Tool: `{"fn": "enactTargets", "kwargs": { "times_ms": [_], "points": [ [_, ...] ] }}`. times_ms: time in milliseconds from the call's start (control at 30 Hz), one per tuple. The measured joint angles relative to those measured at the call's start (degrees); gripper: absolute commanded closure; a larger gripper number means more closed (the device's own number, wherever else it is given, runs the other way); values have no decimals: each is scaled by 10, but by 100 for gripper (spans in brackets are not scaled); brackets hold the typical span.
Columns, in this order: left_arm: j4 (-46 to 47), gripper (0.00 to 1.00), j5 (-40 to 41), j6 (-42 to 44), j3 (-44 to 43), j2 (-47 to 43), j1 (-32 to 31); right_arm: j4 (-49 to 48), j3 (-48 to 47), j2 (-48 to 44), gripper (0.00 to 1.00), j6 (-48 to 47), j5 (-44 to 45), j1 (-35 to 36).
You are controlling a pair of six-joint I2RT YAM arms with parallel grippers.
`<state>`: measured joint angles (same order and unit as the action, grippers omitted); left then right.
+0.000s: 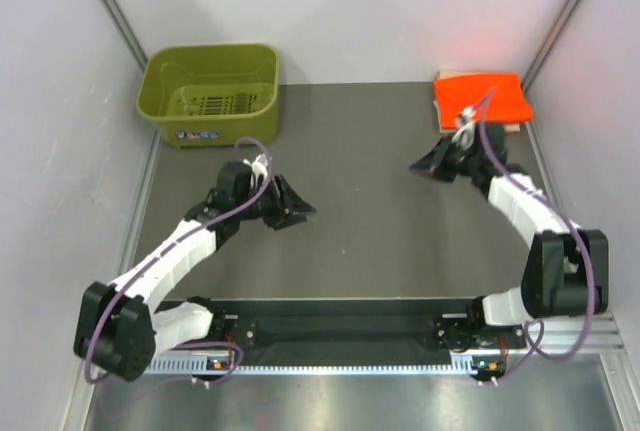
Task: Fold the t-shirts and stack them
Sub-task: Reset both grippers
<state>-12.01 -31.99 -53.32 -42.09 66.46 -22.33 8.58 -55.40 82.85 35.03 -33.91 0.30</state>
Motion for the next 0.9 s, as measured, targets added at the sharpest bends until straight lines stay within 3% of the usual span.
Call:
{"fn": "enactTargets", "kwargs": {
  "times_ms": [167,333,400,567,700,733,867,900],
  "points": [
    [120,47,19,-94,170,-105,6,44,153,-132,87,-5,23,113],
    [203,44,49,-189,315,-237,21,82,260,-268,85,-12,78,123],
    [224,43,63,-225,359,-302,24,91,304,-319,73,-8,94,123],
    [228,42,79,-309,398,-452,26,89,427,-443,60,37,105,123],
    [195,38,91,-346,397,-600,27,57,501,-503,33,90,82,122],
    [190,38,91,-351,397,-624,27,48,507,-516,31,96,78,122],
    [183,37,83,-354,396,-619,27,34,522,-564,30,127,65,122],
    [176,36,79,-354,396,-615,27,34,525,-579,24,135,60,122]
  ]
}}
